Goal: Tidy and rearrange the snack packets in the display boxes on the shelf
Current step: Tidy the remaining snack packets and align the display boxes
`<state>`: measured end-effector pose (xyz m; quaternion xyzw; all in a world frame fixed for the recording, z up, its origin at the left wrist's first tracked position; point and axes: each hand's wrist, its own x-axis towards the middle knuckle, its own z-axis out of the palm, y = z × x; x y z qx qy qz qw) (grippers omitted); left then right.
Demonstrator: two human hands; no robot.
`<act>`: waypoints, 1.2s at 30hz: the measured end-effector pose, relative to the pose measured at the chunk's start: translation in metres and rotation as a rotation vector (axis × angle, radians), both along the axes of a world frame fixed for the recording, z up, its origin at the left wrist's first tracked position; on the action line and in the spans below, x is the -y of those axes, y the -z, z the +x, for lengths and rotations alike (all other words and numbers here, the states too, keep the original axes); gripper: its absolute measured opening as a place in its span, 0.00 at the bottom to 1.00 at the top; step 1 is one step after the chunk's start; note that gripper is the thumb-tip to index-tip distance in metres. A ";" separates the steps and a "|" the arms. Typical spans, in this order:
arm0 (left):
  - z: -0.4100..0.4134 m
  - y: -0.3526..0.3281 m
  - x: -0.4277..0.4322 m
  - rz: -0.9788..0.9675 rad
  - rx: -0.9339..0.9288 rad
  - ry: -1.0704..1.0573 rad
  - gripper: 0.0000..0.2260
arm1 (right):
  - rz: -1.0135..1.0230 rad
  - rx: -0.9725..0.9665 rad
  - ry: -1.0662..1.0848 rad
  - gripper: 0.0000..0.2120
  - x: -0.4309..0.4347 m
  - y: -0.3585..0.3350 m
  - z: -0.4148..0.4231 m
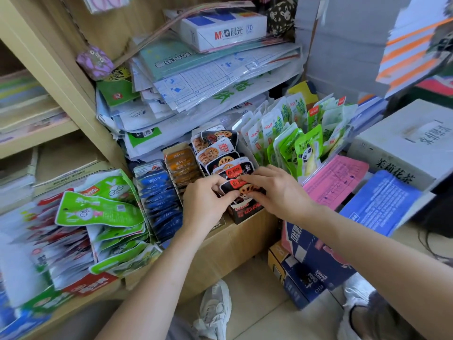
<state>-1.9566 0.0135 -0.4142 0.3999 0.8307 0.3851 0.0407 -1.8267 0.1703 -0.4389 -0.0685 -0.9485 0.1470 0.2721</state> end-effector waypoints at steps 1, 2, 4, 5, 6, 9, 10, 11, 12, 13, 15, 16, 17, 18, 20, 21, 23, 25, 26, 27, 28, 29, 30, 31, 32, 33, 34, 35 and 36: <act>-0.002 -0.002 0.002 0.001 0.008 0.002 0.09 | -0.007 -0.003 0.014 0.20 0.000 0.002 0.000; -0.005 -0.005 0.003 0.014 0.031 -0.002 0.12 | -0.019 0.002 0.023 0.19 0.000 0.003 0.001; -0.016 -0.011 0.005 0.072 0.050 -0.023 0.13 | -0.052 0.030 0.028 0.20 0.001 0.002 0.003; -0.021 -0.014 0.004 0.088 0.030 -0.030 0.13 | -0.070 0.042 0.025 0.20 0.001 0.002 0.004; -0.026 -0.015 0.003 0.079 0.006 -0.025 0.14 | -0.092 0.044 0.022 0.20 0.001 0.001 0.006; -0.034 -0.017 -0.003 -0.022 -0.026 0.036 0.11 | -0.153 -0.005 0.045 0.18 0.003 -0.001 0.007; -0.037 -0.018 -0.006 -0.044 -0.027 0.049 0.10 | -0.165 -0.030 0.063 0.18 0.004 -0.002 0.007; -0.039 -0.019 -0.008 -0.058 -0.028 0.053 0.11 | -0.172 -0.053 0.084 0.17 0.006 -0.002 0.007; -0.042 -0.020 -0.010 -0.073 -0.037 0.051 0.15 | -0.168 -0.077 0.103 0.17 0.007 -0.002 0.005; -0.043 -0.021 -0.012 -0.091 -0.059 0.043 0.18 | -0.152 -0.101 0.118 0.16 0.008 -0.003 0.004; -0.044 -0.024 -0.016 -0.124 -0.118 0.016 0.22 | -0.039 -0.148 0.123 0.14 0.011 -0.004 0.002; -0.044 -0.027 -0.018 -0.134 -0.134 0.007 0.21 | 0.057 -0.166 0.111 0.12 0.012 -0.003 0.001; -0.045 -0.029 -0.019 -0.143 -0.139 0.006 0.20 | 0.148 -0.182 0.089 0.10 0.014 -0.002 0.001; -0.047 -0.031 -0.020 -0.149 -0.134 0.014 0.18 | 0.209 -0.193 0.070 0.08 0.017 0.001 0.002; -0.050 -0.033 -0.019 -0.138 -0.091 0.044 0.15 | 0.218 -0.164 0.070 0.09 0.022 0.004 0.005; -0.049 -0.033 -0.019 -0.114 -0.063 0.054 0.13 | 0.197 -0.120 0.092 0.14 0.023 0.005 0.006; -0.047 -0.031 -0.021 -0.035 -0.047 0.035 0.09 | 0.166 -0.039 0.138 0.21 0.022 0.007 0.008; -0.046 -0.032 -0.022 0.086 -0.067 -0.019 0.05 | 0.121 -0.030 0.165 0.21 0.017 0.008 0.006; -0.048 -0.033 -0.022 0.128 -0.079 -0.033 0.05 | 0.092 -0.035 0.182 0.20 0.013 0.007 0.005; -0.051 -0.035 -0.023 0.131 -0.082 -0.027 0.05 | 0.069 -0.036 0.194 0.20 0.011 0.006 0.004; -0.053 -0.036 -0.022 0.092 -0.076 -0.004 0.05 | 0.055 -0.030 0.198 0.20 0.009 0.005 0.004; -0.054 -0.035 -0.021 0.031 -0.068 0.023 0.05 | 0.053 -0.020 0.197 0.20 0.010 0.005 0.003; -0.054 -0.034 -0.021 -0.026 -0.063 0.041 0.06 | 0.060 -0.007 0.195 0.20 0.011 0.005 0.002; -0.054 -0.033 -0.021 -0.064 -0.070 0.050 0.06 | 0.070 0.009 0.196 0.21 0.012 0.005 0.001; -0.054 -0.032 -0.021 -0.086 -0.080 0.055 0.06 | 0.077 0.020 0.199 0.22 0.012 0.005 0.001; -0.054 -0.032 -0.021 -0.100 -0.085 0.060 0.06 | 0.083 0.027 0.202 0.22 0.013 0.003 0.001; -0.054 -0.032 -0.020 -0.106 -0.080 0.067 0.05 | 0.092 0.033 0.204 0.23 0.013 0.002 0.001; -0.055 -0.034 -0.019 -0.101 -0.077 0.070 0.05 | 0.103 0.046 0.200 0.25 0.013 -0.001 0.002; -0.055 -0.036 -0.018 -0.075 -0.082 0.058 0.04 | 0.118 0.074 0.185 0.29 0.014 -0.004 0.002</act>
